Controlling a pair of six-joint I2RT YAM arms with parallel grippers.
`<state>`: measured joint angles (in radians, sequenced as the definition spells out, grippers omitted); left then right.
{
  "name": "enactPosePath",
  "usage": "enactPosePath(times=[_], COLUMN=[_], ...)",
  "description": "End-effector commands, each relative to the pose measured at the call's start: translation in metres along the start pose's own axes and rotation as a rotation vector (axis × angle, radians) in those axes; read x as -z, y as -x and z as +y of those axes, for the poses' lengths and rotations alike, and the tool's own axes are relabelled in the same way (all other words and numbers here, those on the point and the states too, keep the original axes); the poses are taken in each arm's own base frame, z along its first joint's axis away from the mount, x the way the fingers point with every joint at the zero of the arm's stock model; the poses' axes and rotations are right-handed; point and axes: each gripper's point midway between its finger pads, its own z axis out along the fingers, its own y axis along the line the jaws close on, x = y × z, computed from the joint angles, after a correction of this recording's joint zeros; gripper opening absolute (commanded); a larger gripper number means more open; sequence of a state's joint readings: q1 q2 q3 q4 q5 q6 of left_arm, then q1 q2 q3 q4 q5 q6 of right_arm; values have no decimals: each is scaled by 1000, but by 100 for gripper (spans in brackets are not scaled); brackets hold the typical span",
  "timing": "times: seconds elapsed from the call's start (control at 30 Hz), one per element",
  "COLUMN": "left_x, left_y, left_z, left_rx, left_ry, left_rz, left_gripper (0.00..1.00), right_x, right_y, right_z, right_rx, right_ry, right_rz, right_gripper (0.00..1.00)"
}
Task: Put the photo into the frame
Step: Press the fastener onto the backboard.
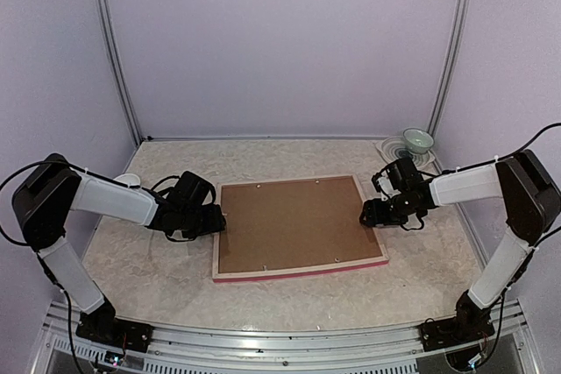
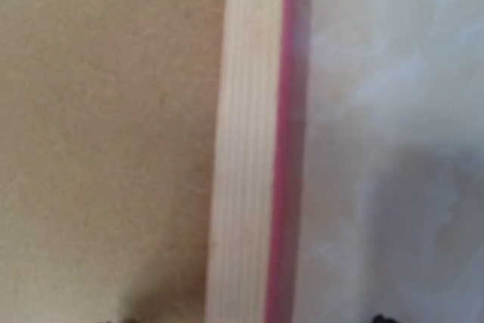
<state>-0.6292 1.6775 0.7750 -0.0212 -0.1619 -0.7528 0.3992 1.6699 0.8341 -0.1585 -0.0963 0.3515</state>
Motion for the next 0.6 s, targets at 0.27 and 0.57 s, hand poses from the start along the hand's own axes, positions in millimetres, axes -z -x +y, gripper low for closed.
enactPosePath(times=[0.27, 0.57], left_x=[0, 1], left_y=[-13, -11], left_z=[10, 10], left_rx=[-18, -15], left_ry=[20, 20], left_rz=[30, 25], left_gripper=[63, 63], right_x=[-1, -3], right_y=[-15, -26], right_z=[0, 1], right_rx=[21, 36], right_ry=[-18, -28], right_rz=[52, 84], right_gripper=[73, 74])
